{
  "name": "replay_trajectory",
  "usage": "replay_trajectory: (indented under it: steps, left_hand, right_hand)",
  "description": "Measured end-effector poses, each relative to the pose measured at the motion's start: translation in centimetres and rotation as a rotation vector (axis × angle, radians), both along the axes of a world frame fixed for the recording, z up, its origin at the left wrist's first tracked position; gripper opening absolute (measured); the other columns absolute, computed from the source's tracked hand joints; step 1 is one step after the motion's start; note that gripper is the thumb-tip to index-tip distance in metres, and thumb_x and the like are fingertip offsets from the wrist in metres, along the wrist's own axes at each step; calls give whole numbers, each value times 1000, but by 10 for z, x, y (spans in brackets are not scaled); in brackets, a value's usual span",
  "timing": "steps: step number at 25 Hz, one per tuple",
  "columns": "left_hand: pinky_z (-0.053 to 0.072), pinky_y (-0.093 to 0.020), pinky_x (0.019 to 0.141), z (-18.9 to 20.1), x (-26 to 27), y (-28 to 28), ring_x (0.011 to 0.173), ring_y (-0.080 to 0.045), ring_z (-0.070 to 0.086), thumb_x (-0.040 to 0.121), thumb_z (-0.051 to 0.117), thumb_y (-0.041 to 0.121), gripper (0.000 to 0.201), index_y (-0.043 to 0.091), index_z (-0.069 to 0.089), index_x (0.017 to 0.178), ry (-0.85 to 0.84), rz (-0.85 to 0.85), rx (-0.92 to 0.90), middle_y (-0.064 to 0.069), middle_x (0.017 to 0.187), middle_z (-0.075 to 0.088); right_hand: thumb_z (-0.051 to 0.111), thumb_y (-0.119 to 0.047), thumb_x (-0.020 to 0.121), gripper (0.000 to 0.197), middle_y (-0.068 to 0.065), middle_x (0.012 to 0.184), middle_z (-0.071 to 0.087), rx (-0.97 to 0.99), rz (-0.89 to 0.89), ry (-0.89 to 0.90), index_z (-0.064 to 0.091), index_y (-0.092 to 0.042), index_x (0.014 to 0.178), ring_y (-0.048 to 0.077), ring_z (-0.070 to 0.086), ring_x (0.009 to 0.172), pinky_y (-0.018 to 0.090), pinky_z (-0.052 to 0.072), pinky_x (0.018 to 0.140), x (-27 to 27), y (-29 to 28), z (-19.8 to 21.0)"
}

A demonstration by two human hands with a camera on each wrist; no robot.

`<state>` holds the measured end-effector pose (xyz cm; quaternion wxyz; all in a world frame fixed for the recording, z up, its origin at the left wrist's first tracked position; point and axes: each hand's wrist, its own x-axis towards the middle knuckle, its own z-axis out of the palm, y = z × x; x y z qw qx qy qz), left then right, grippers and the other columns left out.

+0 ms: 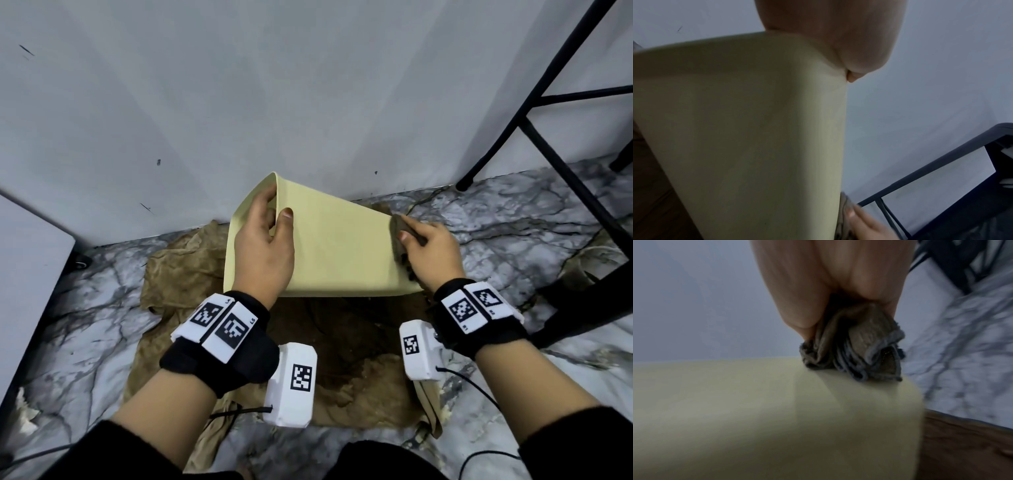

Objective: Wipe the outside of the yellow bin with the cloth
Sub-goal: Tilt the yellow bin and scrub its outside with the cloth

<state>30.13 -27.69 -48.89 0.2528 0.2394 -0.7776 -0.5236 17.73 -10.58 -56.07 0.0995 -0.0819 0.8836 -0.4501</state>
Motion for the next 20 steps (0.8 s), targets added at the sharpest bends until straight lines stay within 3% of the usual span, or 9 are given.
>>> replay_trajectory:
  steps: [2,5,6,10,13,15,17,20]
  left_hand:
    - [50,-33,78,0,-1,0,81,-13,60,91,43,20,30,43,43,109,6,-4,0,-3,93,65]
    - [47,-16,69,-2,-5,0,78,-9,59,92,43,16,32,30,46,121,1,-3,9,1,90,64]
    - [46,-15,70,-2,-6,-1,79,-10,59,92,43,16,33,28,45,123,0,5,0,0,91,63]
    - [49,-32,76,-1,-6,-1,85,-23,61,91,44,17,32,29,46,121,7,33,-12,-14,96,66]
    - [46,-28,73,0,-6,3,81,-21,59,90,45,15,32,26,48,121,6,29,-57,-11,92,66]
    - [46,-20,76,0,-7,5,86,-15,60,90,45,12,34,23,48,122,14,26,-73,-6,97,65]
    - [46,-15,75,0,-7,4,86,-13,60,90,45,11,34,21,48,123,19,25,-74,-5,99,65]
    - [49,-28,80,-1,-7,1,89,-17,61,91,46,13,33,24,48,122,17,18,-39,-4,99,65]
  right_hand:
    - [51,-21,89,36,17,125,51,47,-52,-60,53,-21,125,33,48,119,34,36,102,-7,14,-12]
    - [50,-20,90,37,18,128,49,109,-54,-57,51,-18,127,35,46,120,36,36,102,-11,21,-17]
    - [50,-19,90,37,19,128,50,118,-50,-48,51,-17,127,35,46,120,36,36,102,-10,18,-14]
    - [52,-17,87,36,16,121,54,62,48,109,54,-18,123,32,50,113,28,35,96,16,-18,18]
    - [55,-17,83,35,15,109,59,-98,185,341,59,-18,118,37,55,97,38,40,91,52,-59,52]
    - [53,-20,82,35,14,102,59,-156,251,425,60,-18,116,37,56,88,42,45,87,64,-74,66]
    - [51,-23,82,36,12,102,59,-185,268,404,59,-20,117,36,57,89,42,45,88,65,-77,68]
    - [54,-23,85,34,11,105,58,-178,222,334,58,-23,118,34,55,97,42,44,93,52,-66,55]
